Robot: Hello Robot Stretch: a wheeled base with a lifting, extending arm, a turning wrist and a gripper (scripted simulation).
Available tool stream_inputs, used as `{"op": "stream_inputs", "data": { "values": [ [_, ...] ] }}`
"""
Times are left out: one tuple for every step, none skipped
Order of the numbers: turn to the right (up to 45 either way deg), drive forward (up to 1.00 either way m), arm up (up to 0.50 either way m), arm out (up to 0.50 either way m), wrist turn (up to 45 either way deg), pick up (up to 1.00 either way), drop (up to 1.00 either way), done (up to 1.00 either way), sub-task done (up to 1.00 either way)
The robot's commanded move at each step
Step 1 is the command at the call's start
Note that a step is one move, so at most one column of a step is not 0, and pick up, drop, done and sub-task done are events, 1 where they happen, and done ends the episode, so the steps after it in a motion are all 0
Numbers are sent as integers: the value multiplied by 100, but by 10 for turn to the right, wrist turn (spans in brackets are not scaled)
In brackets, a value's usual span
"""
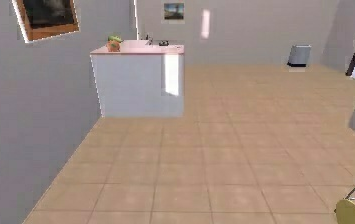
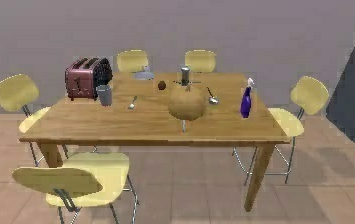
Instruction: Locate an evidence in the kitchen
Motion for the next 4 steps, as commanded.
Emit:
{"op": "stream_inputs", "data": {
  "values": [
    [0, 100, 0, 0, 0, 0, 0, 0, 0],
    [0, 100, 0, 0, 0, 0, 0, 0, 0],
    [0, 15, 0, 0, 0, 0, 0, 0, 0],
    [0, 95, 0, 0, 0, 0, 0, 0, 0]
  ]
}}
